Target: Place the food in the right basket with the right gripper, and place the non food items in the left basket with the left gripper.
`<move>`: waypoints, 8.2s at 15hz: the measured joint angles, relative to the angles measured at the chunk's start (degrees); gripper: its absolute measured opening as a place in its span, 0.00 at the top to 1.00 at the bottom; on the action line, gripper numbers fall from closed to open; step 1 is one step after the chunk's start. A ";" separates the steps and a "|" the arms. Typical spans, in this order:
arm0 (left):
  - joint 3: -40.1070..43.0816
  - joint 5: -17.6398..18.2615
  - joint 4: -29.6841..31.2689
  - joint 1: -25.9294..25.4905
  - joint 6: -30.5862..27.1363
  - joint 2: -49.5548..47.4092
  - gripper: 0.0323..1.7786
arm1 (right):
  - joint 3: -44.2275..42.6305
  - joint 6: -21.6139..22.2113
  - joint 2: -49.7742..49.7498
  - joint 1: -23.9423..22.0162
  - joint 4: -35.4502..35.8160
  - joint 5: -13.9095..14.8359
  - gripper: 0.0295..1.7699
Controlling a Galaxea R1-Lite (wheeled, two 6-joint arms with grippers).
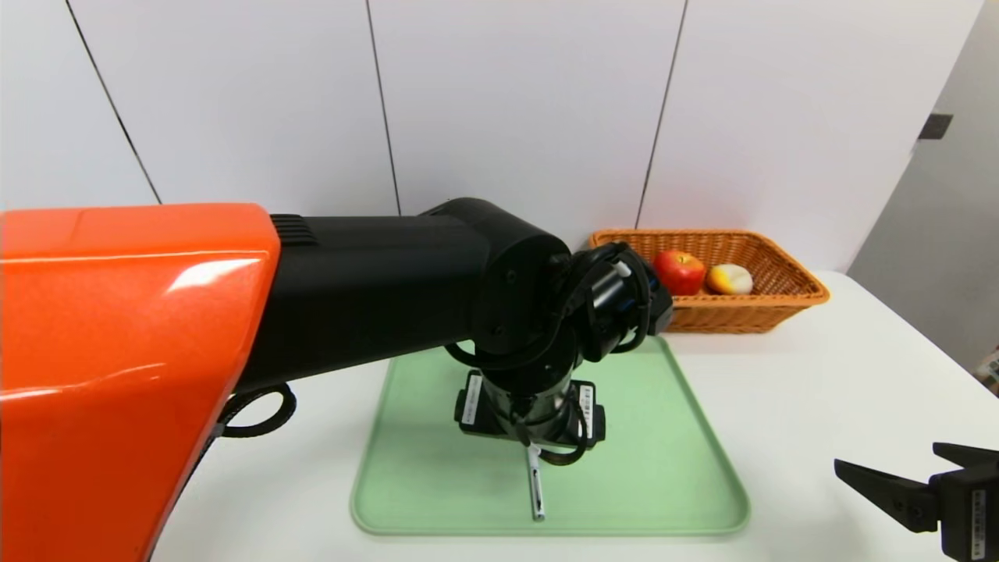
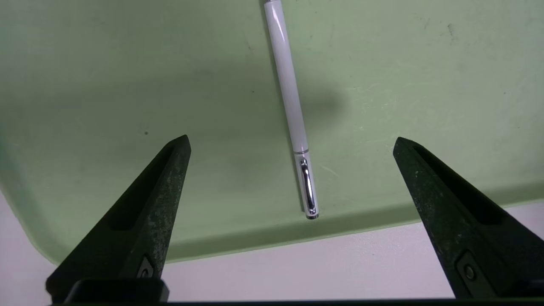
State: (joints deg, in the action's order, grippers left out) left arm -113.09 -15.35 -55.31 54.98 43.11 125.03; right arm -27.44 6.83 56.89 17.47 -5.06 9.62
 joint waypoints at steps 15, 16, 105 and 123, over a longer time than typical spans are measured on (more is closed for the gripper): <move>-0.02 2.01 1.29 -1.84 1.73 3.72 0.05 | 1.01 -0.16 -0.89 0.00 -0.01 0.00 0.04; -0.02 1.99 1.29 -1.97 1.71 3.78 0.05 | 1.10 -0.16 -0.89 0.00 -0.04 0.00 0.04; 1.44 -7.45 39.90 -35.56 -13.23 -6.03 0.30 | -1.39 -4.90 -1.27 0.44 0.07 0.16 0.04; 55.71 -1.74 38.89 -50.96 -46.04 -74.58 0.07 | -14.57 -17.91 7.27 -11.03 24.89 -14.47 0.04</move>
State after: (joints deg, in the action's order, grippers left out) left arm -57.38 -17.09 -16.42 4.02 -2.94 50.44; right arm -42.01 -11.08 64.16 6.44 19.83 -4.85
